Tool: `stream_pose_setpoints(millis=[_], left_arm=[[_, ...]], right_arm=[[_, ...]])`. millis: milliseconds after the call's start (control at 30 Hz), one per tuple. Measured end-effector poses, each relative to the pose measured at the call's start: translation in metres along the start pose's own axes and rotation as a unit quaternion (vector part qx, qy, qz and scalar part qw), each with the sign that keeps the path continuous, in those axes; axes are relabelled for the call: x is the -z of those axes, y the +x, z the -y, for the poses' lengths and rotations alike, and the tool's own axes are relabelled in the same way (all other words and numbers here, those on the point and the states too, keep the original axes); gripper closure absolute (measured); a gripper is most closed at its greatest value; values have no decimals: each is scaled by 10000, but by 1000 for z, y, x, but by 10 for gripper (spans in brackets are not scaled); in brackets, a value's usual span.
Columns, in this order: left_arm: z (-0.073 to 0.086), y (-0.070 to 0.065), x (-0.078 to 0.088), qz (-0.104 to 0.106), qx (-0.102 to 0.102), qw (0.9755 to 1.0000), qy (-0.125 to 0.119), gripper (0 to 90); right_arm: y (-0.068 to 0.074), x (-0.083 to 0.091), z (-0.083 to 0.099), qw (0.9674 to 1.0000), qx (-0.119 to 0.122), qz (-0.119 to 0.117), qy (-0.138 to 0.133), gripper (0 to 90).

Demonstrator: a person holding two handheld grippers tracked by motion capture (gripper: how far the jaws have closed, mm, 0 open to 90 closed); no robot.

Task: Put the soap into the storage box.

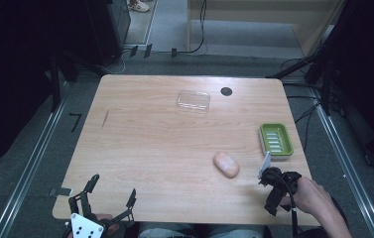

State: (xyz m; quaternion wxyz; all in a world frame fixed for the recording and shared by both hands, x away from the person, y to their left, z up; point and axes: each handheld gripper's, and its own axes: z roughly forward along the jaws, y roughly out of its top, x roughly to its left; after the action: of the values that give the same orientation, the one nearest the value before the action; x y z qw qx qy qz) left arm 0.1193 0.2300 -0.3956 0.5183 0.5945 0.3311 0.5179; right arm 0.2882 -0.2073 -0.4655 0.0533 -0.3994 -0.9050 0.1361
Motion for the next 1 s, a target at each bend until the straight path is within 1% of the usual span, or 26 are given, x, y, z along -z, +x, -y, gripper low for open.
stream_pose_setpoints(millis=[133,200,300,333,467,567,700,867,900,1000], left_arm=[[1,0,-3,17,10,10000,-1,99],[1,-1,-4,44,-3,10000,25,99],[0,-1,-4,68,-3,10000,16,99],[0,-1,-2,40,4,10000,17,99],[0,-1,-1,4,18,10000,11,99],[0,-2,-2,65,-32,10000,5,99],[0,-1,-2,25,-4,10000,22,99],[0,-2,-2,39,-18,10000,18,99],[0,-2,-2,39,-6,10000,18,99],[0,-1,-2,39,-20,10000,21,99]], right_arm=[[1,1,0,10000,0,-16,-18,0],[3,3,-2,9999,94,-20,-74,0],[4,3,-4,9999,133,-30,-89,0],[7,5,-6,9998,152,9,-105,0],[10,8,-10,9996,204,103,-148,0],[13,10,-13,9994,266,129,-178,0],[16,13,-17,9989,369,169,-233,0],[20,18,-24,9984,439,238,-262,0],[22,22,-29,9979,499,270,-312,0],[25,25,-33,9976,525,264,-353,0]])
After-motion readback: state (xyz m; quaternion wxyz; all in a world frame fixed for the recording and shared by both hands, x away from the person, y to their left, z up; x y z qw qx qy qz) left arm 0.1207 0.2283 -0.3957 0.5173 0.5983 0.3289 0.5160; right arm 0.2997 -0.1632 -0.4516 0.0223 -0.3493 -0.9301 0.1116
